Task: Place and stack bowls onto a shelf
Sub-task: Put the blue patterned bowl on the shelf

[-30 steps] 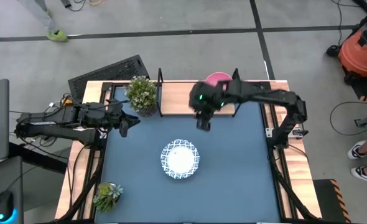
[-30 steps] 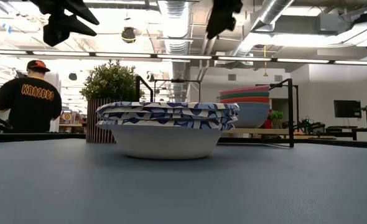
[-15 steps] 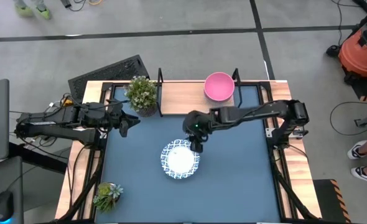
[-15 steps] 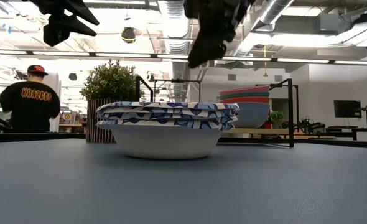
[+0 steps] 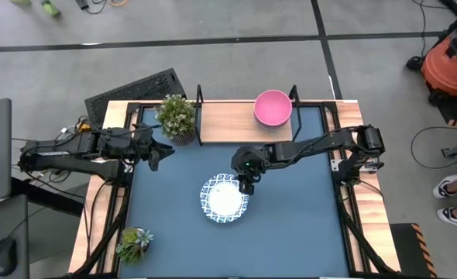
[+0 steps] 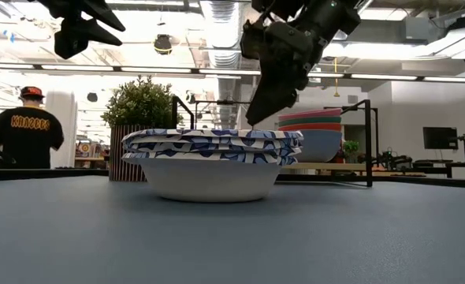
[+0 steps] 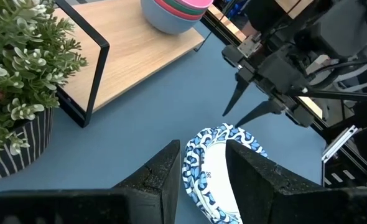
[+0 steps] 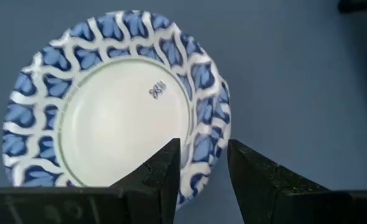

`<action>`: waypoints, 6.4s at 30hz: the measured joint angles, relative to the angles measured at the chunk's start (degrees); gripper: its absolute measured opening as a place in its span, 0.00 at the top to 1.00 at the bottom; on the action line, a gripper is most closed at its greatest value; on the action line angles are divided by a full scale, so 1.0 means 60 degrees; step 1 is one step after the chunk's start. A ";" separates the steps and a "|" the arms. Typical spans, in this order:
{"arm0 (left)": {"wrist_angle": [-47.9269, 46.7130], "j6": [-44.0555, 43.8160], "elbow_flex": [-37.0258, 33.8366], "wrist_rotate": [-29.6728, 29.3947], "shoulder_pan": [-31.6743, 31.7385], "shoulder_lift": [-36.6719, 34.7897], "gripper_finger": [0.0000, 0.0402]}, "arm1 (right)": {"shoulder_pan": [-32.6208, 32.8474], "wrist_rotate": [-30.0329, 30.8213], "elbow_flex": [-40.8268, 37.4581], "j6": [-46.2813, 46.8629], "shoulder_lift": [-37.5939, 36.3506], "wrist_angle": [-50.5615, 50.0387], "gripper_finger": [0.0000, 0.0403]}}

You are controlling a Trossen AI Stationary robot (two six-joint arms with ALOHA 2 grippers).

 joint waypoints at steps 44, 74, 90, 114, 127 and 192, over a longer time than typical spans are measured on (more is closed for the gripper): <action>-0.0215 -0.0066 0.0004 -0.0044 0.0000 -0.0004 0.72 | -0.0006 0.0149 0.0330 -0.0638 0.0794 0.0974 0.66; -0.0204 -0.0080 0.0004 0.0008 0.0000 -0.0002 0.72 | -0.0039 0.0153 0.1261 -0.0508 0.1301 0.0587 0.66; -0.0208 -0.0055 0.0004 0.0005 0.0001 0.0000 0.72 | 0.0298 0.0064 0.0929 0.0507 0.1408 0.0639 0.66; -0.0200 -0.0055 0.0004 0.0094 0.0001 0.0000 0.72 | 0.0295 0.0204 0.0831 0.0648 0.1411 0.0638 0.66; -0.0200 -0.0044 0.0004 0.0096 0.0001 -0.0001 0.72 | 0.0215 0.0146 0.0831 0.0750 0.1411 0.0662 0.66; -0.0133 -0.0240 0.0004 0.0242 0.0001 -0.0004 0.72 | -0.1592 0.0184 0.4640 -0.1226 0.1488 -0.3419 0.96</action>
